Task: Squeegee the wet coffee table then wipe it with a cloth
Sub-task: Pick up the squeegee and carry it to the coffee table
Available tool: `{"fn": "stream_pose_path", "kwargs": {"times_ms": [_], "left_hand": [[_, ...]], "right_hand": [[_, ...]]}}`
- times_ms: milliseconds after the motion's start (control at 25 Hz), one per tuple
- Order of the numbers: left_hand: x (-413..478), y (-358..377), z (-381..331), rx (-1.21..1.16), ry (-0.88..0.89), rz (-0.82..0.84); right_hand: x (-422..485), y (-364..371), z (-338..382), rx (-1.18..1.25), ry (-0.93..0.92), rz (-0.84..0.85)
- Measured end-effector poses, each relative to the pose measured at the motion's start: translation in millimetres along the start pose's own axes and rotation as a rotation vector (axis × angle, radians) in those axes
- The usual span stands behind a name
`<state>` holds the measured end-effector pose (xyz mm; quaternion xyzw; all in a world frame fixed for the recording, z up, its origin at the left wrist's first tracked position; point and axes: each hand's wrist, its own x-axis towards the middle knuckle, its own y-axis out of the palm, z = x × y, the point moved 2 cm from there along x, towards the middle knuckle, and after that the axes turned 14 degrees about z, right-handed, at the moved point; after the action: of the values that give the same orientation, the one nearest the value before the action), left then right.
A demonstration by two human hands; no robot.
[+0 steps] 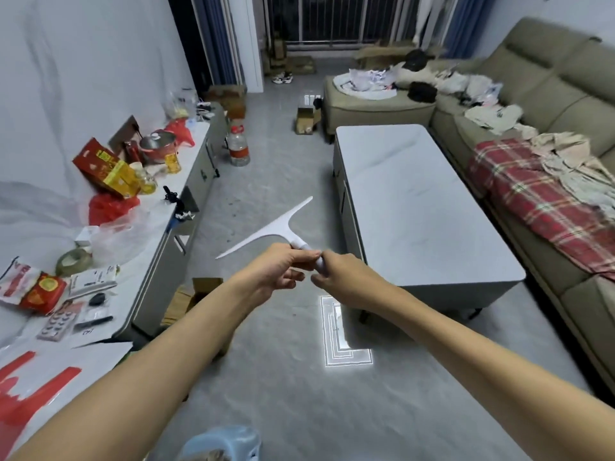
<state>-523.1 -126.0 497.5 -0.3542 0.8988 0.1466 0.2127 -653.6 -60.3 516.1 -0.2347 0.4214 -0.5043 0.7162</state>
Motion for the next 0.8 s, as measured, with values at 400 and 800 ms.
{"fn": "stream_pose_path", "kwargs": {"times_ms": [400, 800], "left_hand": [[196, -46, -109, 0.525, 0.045, 0.025], [461, -131, -281, 1.073, 0.117, 0.164]], "right_hand": [[137, -119, -137, 0.002, 0.251, 0.007], [328, -292, -258, 0.377, 0.513, 0.041]]}}
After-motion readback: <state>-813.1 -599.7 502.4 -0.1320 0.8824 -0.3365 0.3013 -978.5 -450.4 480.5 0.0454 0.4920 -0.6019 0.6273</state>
